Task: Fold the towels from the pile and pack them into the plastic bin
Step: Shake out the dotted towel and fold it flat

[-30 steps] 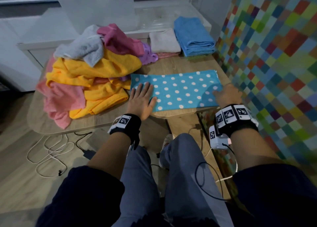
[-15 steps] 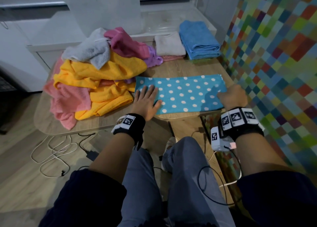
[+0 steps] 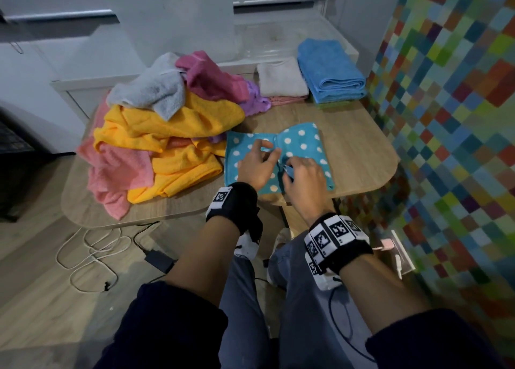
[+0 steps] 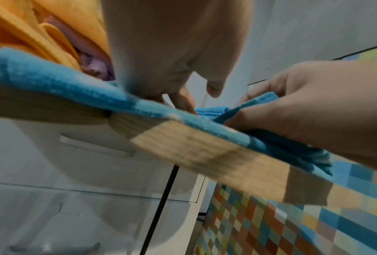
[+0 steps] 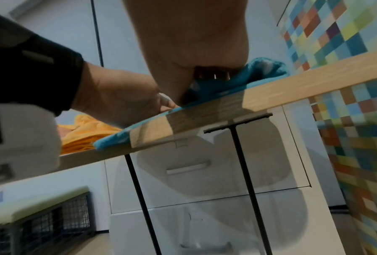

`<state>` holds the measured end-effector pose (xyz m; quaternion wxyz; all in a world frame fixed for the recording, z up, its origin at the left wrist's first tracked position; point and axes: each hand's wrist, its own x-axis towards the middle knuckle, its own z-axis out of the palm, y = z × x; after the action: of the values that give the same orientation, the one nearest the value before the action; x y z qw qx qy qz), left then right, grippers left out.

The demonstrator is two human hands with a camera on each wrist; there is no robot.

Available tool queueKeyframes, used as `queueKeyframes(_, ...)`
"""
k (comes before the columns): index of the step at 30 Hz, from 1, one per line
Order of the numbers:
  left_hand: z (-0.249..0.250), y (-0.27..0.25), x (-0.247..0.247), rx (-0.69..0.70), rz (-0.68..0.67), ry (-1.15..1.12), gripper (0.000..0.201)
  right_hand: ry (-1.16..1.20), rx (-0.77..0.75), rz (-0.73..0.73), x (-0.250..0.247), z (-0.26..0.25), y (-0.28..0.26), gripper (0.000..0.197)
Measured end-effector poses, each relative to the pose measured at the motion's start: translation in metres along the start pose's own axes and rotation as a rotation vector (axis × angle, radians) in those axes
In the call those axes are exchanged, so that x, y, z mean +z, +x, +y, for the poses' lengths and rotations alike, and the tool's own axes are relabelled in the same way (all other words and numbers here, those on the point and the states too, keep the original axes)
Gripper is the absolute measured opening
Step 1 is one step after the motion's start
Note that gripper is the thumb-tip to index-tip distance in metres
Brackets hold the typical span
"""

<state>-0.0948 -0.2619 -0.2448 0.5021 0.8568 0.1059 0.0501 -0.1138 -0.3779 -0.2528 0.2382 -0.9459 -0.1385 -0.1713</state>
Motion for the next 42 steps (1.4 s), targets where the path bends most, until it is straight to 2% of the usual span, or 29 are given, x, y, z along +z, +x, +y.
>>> queueKeyframes(3, -0.007, 0.013, 0.007, -0.010, -0.068, 0.017, 0.017, 0.040, -0.044, -0.002, -0.002, -0.001, 0.001, 0.017)
queueKeyframes(5, -0.019, 0.027, 0.015, -0.003, -0.106, -0.005, 0.017, 0.120, -0.076, -0.053, -0.002, -0.002, 0.000, 0.018)
queueKeyframes(7, -0.009, 0.022, 0.010, 0.011, -0.135, 0.009, 0.025, 0.247, -0.073, -0.078, -0.004, 0.002, 0.000, 0.026)
queueKeyframes(9, 0.002, 0.012, 0.004, 0.074, -0.168, 0.080, 0.041, 0.366, -0.038, 0.030, -0.008, 0.010, 0.001, 0.032)
queueKeyframes(11, 0.004, 0.010, 0.003, 0.165, -0.188, 0.150, 0.050, 0.331, -0.023, 0.128, -0.008, 0.022, 0.008, 0.030)
queueKeyframes(12, 0.004, 0.011, 0.003, 0.190, -0.204, 0.168, 0.053, 0.266, -0.011, 0.087, -0.007, 0.027, 0.013, 0.032)
queueKeyframes(15, 0.005, 0.019, 0.003, 0.214, -0.252, 0.242, 0.061, 0.029, -0.036, -0.197, -0.003, 0.036, 0.021, 0.048)
queueKeyframes(19, 0.003, 0.029, 0.003, 0.189, -0.276, 0.273, 0.062, -0.141, -0.014, -0.337, -0.001, 0.036, 0.019, 0.052)
queueKeyframes(23, 0.001, 0.031, 0.002, 0.195, -0.287, 0.324, 0.062, -0.214, 0.037, -0.395, -0.001, 0.034, 0.015, 0.055)
queueKeyframes(25, -0.001, 0.026, 0.000, 0.246, -0.241, 0.502, 0.061, -0.226, 0.061, -0.414, -0.003, 0.033, 0.014, 0.055)
queueKeyframes(28, -0.001, 0.009, -0.002, 0.341, -0.105, 0.832, 0.060, -0.244, 0.078, -0.451, -0.005, 0.031, 0.015, 0.055)
queueKeyframes(30, -0.003, -0.001, -0.001, 0.406, -0.112, 0.913, 0.058, -0.235, 0.091, -0.494, -0.006, 0.030, 0.018, 0.055)
queueKeyframes(34, -0.018, -0.005, -0.007, 0.334, -0.255, 0.872, 0.058, -0.203, 0.128, -0.531, -0.009, 0.027, 0.025, 0.055)
queueKeyframes(37, -0.018, -0.005, -0.008, 0.310, -0.288, 0.858, 0.059, -0.209, 0.033, -0.480, -0.008, 0.028, 0.037, 0.055)
queueKeyframes(39, -0.017, -0.006, -0.008, 0.308, -0.297, 0.856, 0.060, -0.213, -0.048, -0.495, -0.005, 0.033, 0.043, 0.053)
queueKeyframes(42, -0.017, -0.007, -0.009, 0.306, -0.306, 0.847, 0.061, -0.192, -0.012, -0.516, -0.003, 0.047, 0.057, 0.053)
